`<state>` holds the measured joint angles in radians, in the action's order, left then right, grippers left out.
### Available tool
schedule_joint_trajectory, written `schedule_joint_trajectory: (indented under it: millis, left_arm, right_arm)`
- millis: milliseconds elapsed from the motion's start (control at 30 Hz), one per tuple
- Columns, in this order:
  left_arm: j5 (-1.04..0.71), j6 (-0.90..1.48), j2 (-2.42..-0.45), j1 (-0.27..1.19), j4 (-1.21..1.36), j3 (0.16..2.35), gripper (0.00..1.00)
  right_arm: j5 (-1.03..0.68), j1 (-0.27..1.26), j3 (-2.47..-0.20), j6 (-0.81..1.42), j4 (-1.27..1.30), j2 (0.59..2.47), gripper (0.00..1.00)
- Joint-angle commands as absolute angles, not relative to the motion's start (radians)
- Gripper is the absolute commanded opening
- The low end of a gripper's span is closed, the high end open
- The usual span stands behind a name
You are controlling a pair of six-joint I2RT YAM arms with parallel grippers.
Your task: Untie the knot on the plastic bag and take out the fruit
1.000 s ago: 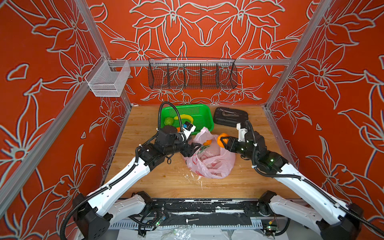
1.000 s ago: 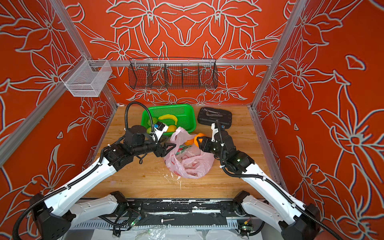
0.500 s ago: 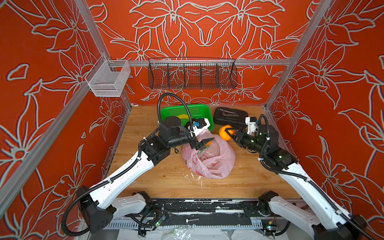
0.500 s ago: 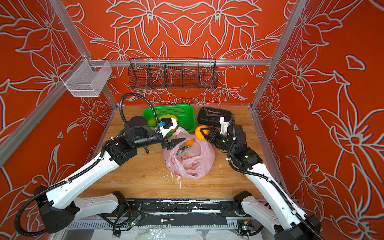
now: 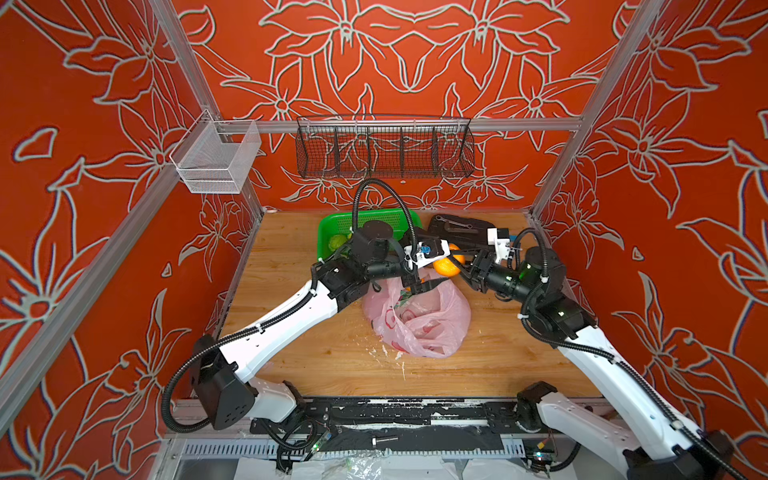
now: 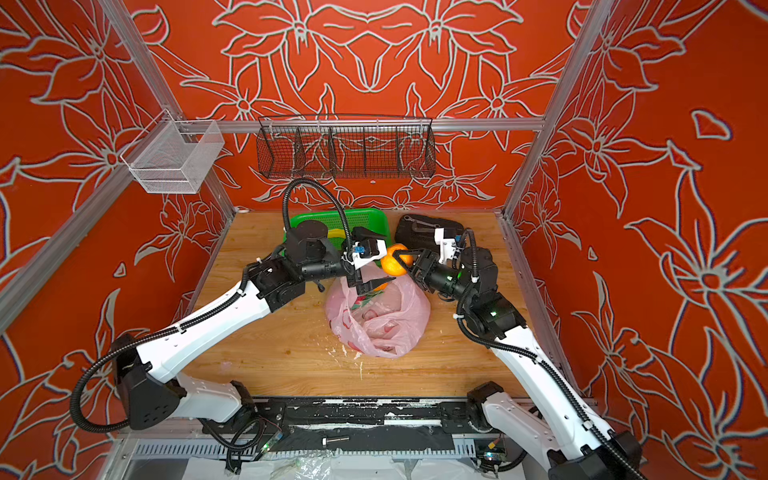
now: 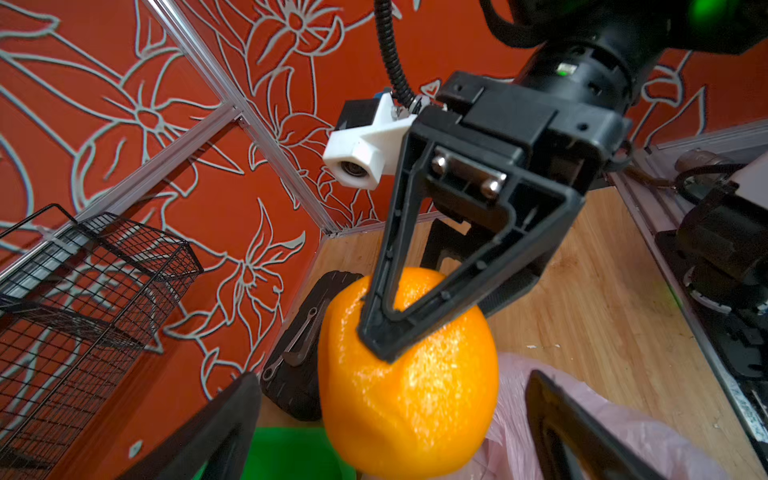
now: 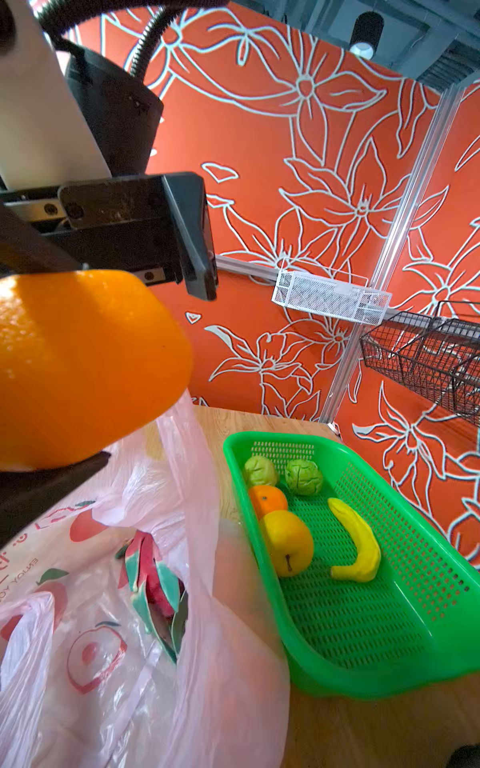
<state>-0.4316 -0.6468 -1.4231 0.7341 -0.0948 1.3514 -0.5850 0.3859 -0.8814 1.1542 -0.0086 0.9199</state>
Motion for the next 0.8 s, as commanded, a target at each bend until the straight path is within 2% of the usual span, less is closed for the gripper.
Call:
schedule_joint_trajectory:
  millis: [0,67,133,333,567,633,700,767]
  left_arm:
    - [-0.429,-0.706,-1.457,0.752,-0.077,1.389,0.98]
    - [-0.413,-0.726,-1.471,0.763,-0.073,1.392,1.0]
    - [-0.39,-0.738,-1.48,0.777,-0.06,1.392,0.95]
    - [-0.307,-0.767,-1.505,0.81,-0.061,1.399,0.77]
    - [-0.289,-0.754,-1.503,0.812,-0.065,1.4,0.6]
    - [-0.287,-0.748,-1.505,0.811,-0.07,1.406,0.58]
    - [-0.271,-0.719,-1.511,0.811,-0.074,1.42,0.57]
    - [-0.244,-0.674,-1.518,0.811,-0.085,1.442,0.57]
  right_arm:
    - [-0.633,0.379,-0.871,1.194,0.064,0.909,0.47]
    - [-0.637,0.379,-0.87,1.196,0.066,0.907,0.47]
    - [-0.635,0.379,-0.865,1.197,0.066,0.907,0.47]
    - [-0.634,0.379,-0.841,1.209,0.078,0.914,0.48]
    - [-0.629,0.379,-0.829,1.211,0.089,0.91,0.49]
    - [-0.627,0.379,-0.828,1.206,0.083,0.908,0.55]
    - [-0.612,0.379,-0.829,1.196,0.071,0.897,0.71]
    - [-0.578,0.379,-0.831,1.178,0.045,0.875,0.79]
